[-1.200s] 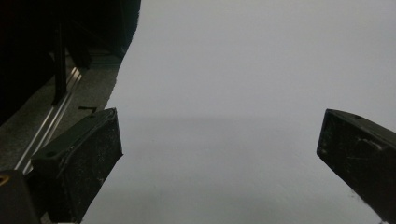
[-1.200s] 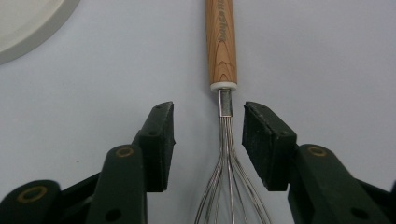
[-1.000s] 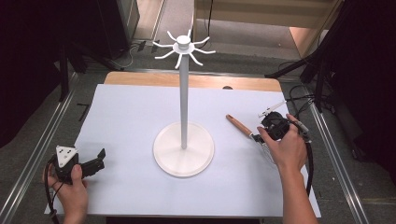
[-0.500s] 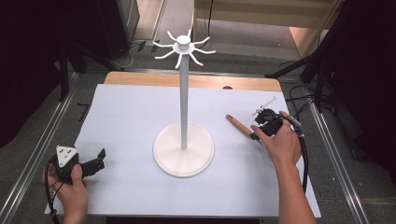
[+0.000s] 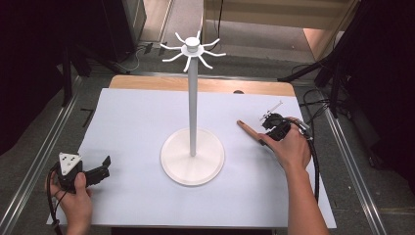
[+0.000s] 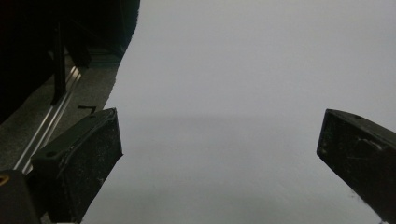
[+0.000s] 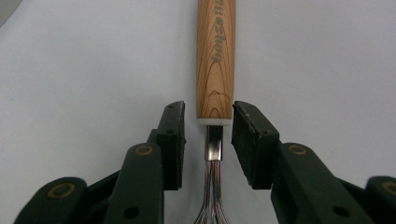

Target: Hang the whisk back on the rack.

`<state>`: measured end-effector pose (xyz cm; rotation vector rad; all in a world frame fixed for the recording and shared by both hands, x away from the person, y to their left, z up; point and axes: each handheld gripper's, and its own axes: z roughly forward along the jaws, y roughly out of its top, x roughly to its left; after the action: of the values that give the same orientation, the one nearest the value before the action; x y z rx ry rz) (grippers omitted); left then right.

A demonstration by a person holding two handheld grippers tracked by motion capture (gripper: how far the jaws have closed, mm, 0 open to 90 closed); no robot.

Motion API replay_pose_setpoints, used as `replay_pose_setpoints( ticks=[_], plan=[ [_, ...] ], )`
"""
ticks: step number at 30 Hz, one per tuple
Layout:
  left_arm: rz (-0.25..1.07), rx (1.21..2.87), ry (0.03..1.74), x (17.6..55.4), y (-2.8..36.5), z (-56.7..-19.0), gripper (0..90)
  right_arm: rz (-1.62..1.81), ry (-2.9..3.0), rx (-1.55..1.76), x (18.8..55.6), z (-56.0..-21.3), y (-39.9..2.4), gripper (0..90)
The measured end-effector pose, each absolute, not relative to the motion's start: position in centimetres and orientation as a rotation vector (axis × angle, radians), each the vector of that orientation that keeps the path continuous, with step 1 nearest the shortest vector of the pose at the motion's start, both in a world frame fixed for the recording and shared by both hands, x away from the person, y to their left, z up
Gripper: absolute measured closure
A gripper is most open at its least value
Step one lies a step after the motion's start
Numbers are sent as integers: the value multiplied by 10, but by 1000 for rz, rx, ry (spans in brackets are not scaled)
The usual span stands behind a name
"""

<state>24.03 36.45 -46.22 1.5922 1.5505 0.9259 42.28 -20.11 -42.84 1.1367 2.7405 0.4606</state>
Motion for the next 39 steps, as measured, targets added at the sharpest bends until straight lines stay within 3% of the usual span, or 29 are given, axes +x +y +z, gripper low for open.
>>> replay_pose_setpoints(
  ticks=[39],
  plan=[
    [917,1588,1552,240,365,-462,4,406,2763,1150,441,-444,-187,703]
  ],
)
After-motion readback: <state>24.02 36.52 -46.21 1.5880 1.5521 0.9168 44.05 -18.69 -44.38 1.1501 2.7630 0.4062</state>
